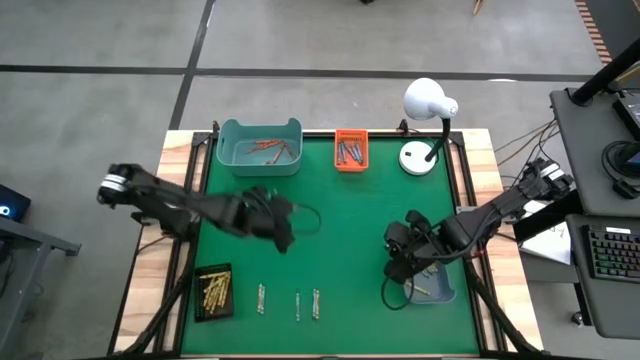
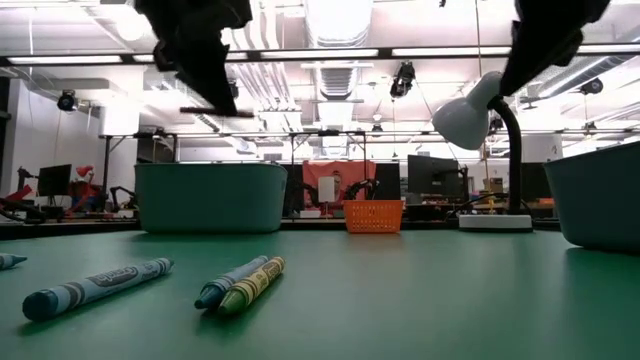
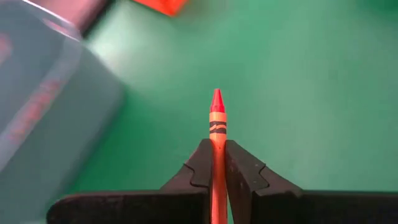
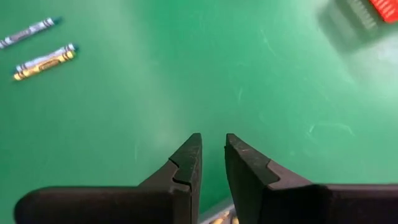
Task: Sort crayons
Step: Put the orange crayon into the green bin, then put the blue crayon into the orange bin
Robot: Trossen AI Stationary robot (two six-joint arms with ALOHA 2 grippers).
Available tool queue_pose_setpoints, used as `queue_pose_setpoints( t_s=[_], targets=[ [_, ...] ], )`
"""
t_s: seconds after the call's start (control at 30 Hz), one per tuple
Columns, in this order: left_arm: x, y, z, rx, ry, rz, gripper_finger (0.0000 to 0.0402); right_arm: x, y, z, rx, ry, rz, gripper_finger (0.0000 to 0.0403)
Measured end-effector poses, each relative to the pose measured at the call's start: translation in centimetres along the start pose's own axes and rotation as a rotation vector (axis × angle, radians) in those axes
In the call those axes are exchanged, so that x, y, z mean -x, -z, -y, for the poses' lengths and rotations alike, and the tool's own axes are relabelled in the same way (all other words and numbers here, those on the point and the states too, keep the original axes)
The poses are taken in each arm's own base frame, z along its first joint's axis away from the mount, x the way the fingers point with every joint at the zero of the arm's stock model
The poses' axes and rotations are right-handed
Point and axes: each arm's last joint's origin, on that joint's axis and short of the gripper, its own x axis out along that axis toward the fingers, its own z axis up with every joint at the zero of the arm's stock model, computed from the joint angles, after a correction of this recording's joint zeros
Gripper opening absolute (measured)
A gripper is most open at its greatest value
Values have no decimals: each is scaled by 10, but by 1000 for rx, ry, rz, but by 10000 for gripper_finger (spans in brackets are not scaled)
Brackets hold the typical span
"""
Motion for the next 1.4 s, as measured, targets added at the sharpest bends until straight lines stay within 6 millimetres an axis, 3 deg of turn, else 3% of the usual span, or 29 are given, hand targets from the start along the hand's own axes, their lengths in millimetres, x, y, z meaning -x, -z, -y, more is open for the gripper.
queue_pose_setpoints(
  t_s=[0.17, 0.33, 0.47, 0.63, 0.77, 0.93, 1.07, 1.27, 1.4],
  targets=[
    [2, -30, -73, 14, -114, 42, 1, -2, -14, 3, 27, -17, 45, 59],
    [-15, -47, -156, 60, -242, -10, 1, -7, -27, 8, 54, -25, 92, 59],
    [-39, -49, -213, 111, -149, -56, 1, -9, -32, 13, 66, -12, 99, 59],
    [-70, -41, -258, 188, -36, -109, 1, -11, -35, 17, 81, 4, 100, 59],
    [-88, -32, -275, 210, -57, -181, 1, -11, -36, 18, 83, 22, 114, 59],
    [-98, -29, -281, 219, -126, -229, 17, -11, -36, 18, 94, 42, 129, 60],
    [-97, -30, -284, 222, -244, -247, 38, -11, -37, 19, 94, 66, 148, 61],
    [-88, -29, -280, 274, -238, -246, 59, -11, -38, 19, 107, 87, 166, 57],
    [-72, -32, -264, 310, -175, -225, 62, -11, -39, 18, 133, 81, 177, 57]
  ],
)
